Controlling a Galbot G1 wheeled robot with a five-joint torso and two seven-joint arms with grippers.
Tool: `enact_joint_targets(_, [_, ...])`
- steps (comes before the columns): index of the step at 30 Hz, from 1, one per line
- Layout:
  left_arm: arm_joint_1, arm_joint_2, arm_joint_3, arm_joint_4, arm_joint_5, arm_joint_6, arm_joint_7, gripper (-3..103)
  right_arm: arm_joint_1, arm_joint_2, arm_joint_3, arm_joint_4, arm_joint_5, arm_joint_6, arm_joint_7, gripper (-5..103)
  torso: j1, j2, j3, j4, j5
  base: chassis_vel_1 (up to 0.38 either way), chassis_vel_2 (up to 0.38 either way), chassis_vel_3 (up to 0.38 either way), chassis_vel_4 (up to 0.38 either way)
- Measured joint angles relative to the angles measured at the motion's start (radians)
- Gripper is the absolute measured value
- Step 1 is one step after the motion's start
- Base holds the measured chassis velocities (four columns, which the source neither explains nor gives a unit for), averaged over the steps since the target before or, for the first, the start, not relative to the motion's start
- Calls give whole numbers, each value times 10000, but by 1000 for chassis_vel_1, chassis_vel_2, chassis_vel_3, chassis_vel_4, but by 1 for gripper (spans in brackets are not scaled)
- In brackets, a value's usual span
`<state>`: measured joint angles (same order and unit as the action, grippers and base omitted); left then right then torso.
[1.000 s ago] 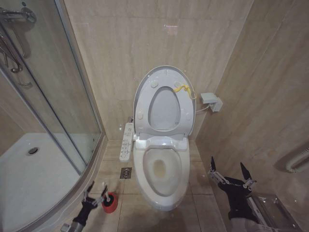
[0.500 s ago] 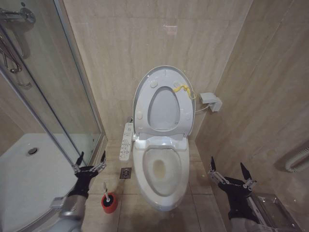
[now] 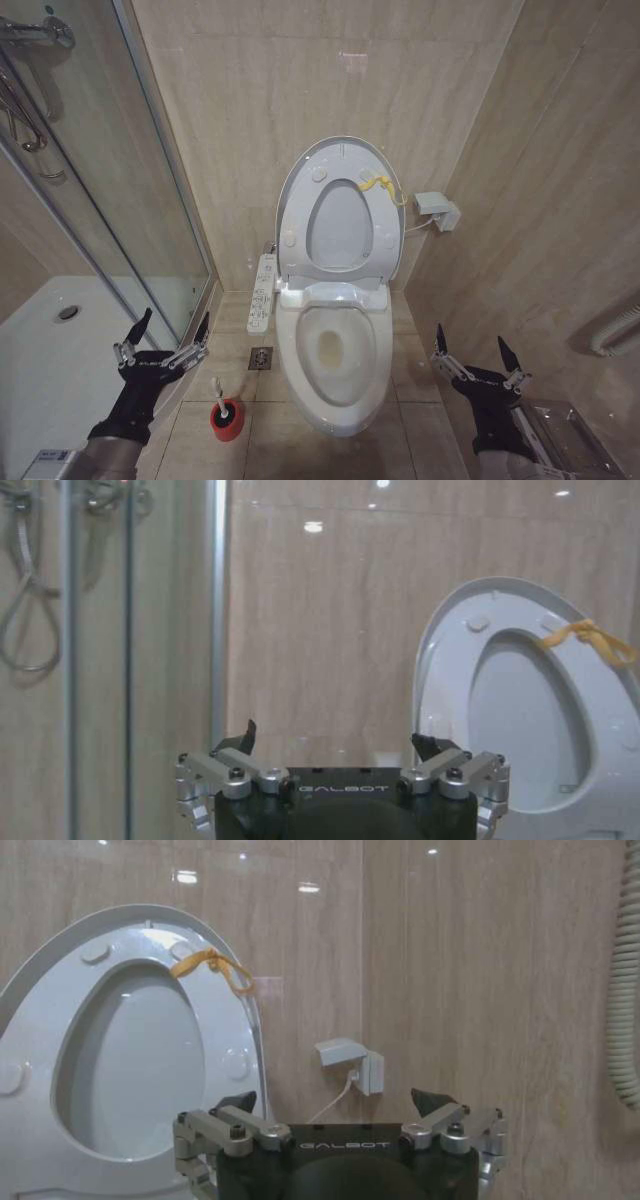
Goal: Open the toilet lid, clean the toilet bowl with a toilet brush, close the toilet lid, and flush.
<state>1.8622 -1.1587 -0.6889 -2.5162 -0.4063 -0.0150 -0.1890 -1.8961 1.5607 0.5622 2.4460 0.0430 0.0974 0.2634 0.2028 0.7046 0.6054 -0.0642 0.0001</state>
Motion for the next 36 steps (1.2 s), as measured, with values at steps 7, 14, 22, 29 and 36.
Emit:
enact_joint_targets(7, [380, -678, -56, 37, 191, -70, -73, 100, 0, 0, 1, 0, 0, 0, 1, 100, 0, 0, 0, 3, -1, 0, 0, 0, 0])
enact_joint_targets(14, [369, -697, -46, 99, 204, -103, -63, 100, 0, 1, 0, 0, 0, 0, 1, 100, 1, 0, 0, 1, -1, 0, 0, 0, 0])
enact_joint_targets(22, [351, -689, -38, 123, 205, -120, -54, 100, 0, 0, 0, 0, 0, 0, 1, 100, 1, 0, 0, 1, -1, 0, 0, 0, 0])
enact_joint_targets(29, [340, -683, -32, 140, 204, -130, -47, 100, 0, 0, 1, -1, 0, 0, 1, 100, 2, 0, 0, 1, -1, 0, 0, 0, 0])
enact_joint_targets(36, [335, -680, -27, 147, 203, -135, -43, 100, 178, -292, 276, -53, 331, -230, -128, 100, 1, 0, 0, 0, -2, 0, 0, 0, 0])
